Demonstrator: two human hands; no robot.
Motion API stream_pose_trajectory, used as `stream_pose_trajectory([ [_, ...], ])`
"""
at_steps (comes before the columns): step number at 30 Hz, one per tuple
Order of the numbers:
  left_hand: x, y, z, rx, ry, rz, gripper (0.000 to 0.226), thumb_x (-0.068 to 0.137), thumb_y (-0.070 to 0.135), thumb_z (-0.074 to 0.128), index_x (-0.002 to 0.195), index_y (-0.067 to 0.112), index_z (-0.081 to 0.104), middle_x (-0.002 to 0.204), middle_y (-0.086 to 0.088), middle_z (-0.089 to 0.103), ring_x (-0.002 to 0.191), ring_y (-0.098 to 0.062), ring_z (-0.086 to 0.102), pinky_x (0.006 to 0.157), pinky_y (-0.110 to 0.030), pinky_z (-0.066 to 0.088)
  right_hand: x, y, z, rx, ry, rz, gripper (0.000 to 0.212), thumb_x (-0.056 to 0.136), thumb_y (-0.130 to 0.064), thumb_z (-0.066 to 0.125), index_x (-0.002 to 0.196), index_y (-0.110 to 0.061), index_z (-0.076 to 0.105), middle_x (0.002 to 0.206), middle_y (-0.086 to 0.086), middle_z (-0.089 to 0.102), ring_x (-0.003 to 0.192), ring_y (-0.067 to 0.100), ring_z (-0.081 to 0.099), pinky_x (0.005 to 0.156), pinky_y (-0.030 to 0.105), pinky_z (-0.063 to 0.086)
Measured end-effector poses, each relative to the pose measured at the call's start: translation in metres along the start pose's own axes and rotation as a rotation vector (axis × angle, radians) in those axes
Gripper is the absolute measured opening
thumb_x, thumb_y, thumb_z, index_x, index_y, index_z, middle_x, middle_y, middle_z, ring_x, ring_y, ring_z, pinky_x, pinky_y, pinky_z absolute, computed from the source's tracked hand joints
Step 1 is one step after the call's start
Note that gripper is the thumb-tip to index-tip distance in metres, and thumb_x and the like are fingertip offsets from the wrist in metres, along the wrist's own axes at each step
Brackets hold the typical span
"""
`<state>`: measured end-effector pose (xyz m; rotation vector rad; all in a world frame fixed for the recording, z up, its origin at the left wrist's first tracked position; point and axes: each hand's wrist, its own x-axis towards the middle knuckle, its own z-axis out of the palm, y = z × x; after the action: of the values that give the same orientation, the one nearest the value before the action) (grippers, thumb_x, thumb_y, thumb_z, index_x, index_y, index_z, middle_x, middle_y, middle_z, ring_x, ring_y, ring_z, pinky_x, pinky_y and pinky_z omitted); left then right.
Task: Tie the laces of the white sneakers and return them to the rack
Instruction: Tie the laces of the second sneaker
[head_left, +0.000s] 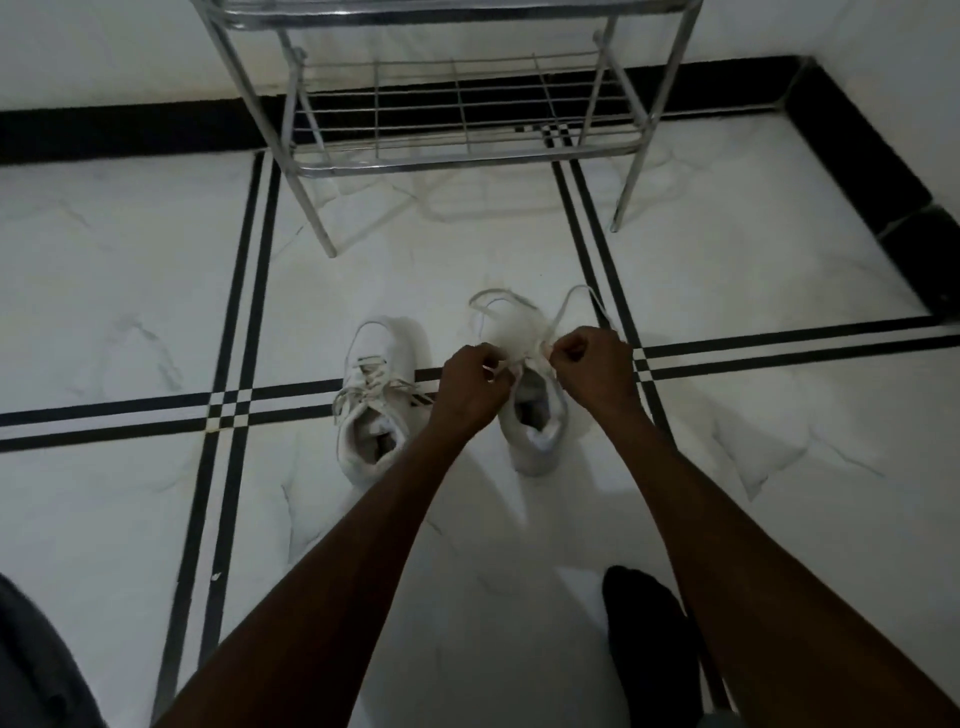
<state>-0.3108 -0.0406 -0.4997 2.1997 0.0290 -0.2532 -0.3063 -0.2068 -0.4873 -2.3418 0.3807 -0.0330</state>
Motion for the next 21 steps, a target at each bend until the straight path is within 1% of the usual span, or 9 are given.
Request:
stream_pose_trajectory([
  [2,0.002,0.003,0.008,0.019,0.036,0.005,0.030,0.089,0.030,0.073,0.110,0.009,0.073,0.108,-0.012,0.070,0.091,-0.025,0.071,0.084,-0.035,0.057,-0.002,0.017,0.000,0.032,-0.084,0.055,0.022,0.085,-0.028,0.073,0.096,-0.009,0.076,0.097,0.005,0.077,0.093,0.019,0.071,0.080,0.025,0.050],
  [3,0.002,0.005,0.010,0.013,0.057,0.008,0.029,0.088,0.031,0.074,0.107,0.010,0.073,0.105,-0.012,0.070,0.089,-0.025,0.070,0.084,-0.037,0.057,-0.004,0.022,0.002,0.086,-0.148,0.077,0.028,0.086,-0.033,0.073,0.102,-0.010,0.076,0.101,0.003,0.076,0.096,0.017,0.070,0.086,0.029,0.053],
  [5,0.004,0.007,0.010,0.014,0.069,0.016,0.025,0.087,0.030,0.076,0.104,0.012,0.074,0.104,-0.012,0.070,0.089,-0.025,0.071,0.084,-0.037,0.057,-0.008,0.025,0.006,0.159,-0.250,0.052,0.033,0.092,-0.033,0.067,0.114,-0.010,0.073,0.110,0.005,0.076,0.103,0.018,0.070,0.096,0.040,0.055],
  [7,0.006,0.008,0.007,0.025,0.057,0.015,0.023,0.086,0.027,0.077,0.104,0.012,0.075,0.105,-0.012,0.071,0.090,-0.025,0.071,0.085,-0.036,0.057,-0.009,0.021,0.008,0.141,-0.283,-0.015,0.033,0.095,-0.031,0.064,0.120,-0.010,0.070,0.116,0.007,0.074,0.105,0.020,0.069,0.097,0.042,0.055],
  [9,0.007,0.007,0.004,0.047,0.038,0.011,0.023,0.086,0.025,0.077,0.105,0.012,0.075,0.106,-0.012,0.072,0.091,-0.023,0.070,0.082,-0.030,0.052,-0.009,0.015,0.007,0.139,-0.305,-0.056,0.032,0.094,-0.026,0.066,0.122,-0.011,0.067,0.118,0.007,0.073,0.106,0.021,0.068,0.093,0.042,0.057],
  [12,0.001,0.001,-0.001,0.081,0.039,0.013,0.021,0.088,0.022,0.073,0.106,0.012,0.075,0.106,-0.012,0.073,0.094,-0.022,0.069,0.079,-0.022,0.043,-0.007,0.006,0.011,0.121,-0.359,-0.098,0.030,0.091,-0.019,0.070,0.120,-0.008,0.066,0.114,0.011,0.071,0.104,0.026,0.068,0.084,0.041,0.058],
  [15,-0.007,-0.005,-0.009,0.073,0.036,0.046,0.019,0.088,0.020,0.073,0.103,0.008,0.075,0.102,-0.013,0.073,0.093,-0.025,0.070,0.083,-0.032,0.053,-0.009,-0.006,0.019,0.075,-0.380,-0.109,0.031,0.091,-0.024,0.070,0.117,-0.008,0.068,0.111,0.008,0.071,0.101,0.021,0.066,0.086,0.036,0.055],
  [18,-0.011,-0.009,-0.011,0.062,0.054,0.068,0.017,0.088,0.017,0.071,0.101,0.007,0.073,0.102,-0.013,0.072,0.091,-0.026,0.069,0.086,-0.044,0.057,-0.013,-0.011,0.028,0.082,-0.313,-0.095,0.025,0.090,-0.021,0.071,0.110,-0.008,0.070,0.108,0.009,0.072,0.099,0.021,0.066,0.088,0.035,0.054],
  [21,-0.011,-0.011,-0.010,0.043,0.093,0.071,0.014,0.088,0.018,0.070,0.096,0.008,0.074,0.097,-0.009,0.073,0.089,-0.023,0.069,0.085,-0.046,0.057,-0.016,-0.011,0.036,0.074,-0.218,-0.082,0.012,0.089,-0.014,0.071,0.097,-0.005,0.068,0.100,0.012,0.072,0.092,0.025,0.067,0.085,0.039,0.056],
])
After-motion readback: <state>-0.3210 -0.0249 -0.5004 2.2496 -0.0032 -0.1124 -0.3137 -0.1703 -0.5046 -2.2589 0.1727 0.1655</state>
